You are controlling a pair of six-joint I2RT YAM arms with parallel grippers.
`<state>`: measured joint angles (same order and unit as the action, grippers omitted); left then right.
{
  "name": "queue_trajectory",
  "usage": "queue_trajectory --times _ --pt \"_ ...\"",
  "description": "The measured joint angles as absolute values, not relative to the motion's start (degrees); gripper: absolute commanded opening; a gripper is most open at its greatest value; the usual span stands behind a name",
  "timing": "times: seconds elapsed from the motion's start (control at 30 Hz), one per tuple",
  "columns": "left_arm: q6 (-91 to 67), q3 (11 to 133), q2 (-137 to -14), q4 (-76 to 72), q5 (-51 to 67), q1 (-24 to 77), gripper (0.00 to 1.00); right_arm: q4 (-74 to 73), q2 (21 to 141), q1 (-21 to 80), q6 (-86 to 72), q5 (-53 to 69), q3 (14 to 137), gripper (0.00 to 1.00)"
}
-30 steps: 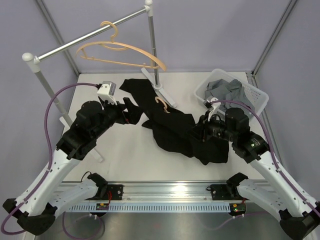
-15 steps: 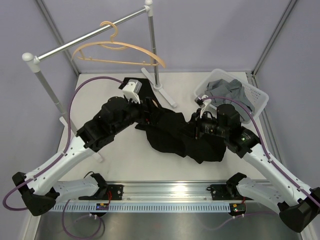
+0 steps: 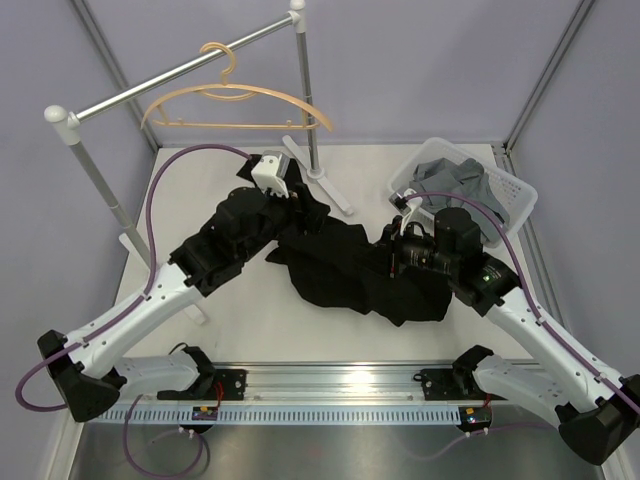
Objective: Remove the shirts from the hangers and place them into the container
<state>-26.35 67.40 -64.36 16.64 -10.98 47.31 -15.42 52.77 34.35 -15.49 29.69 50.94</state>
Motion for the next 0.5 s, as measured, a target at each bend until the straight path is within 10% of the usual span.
queue_trajectory --times 0.5 --pt "-24.23 67.35 -65.76 12.32 -12.84 47.31 0.55 -14.22 51.31 34.37 -16.91 29.98 50.94 0.0"
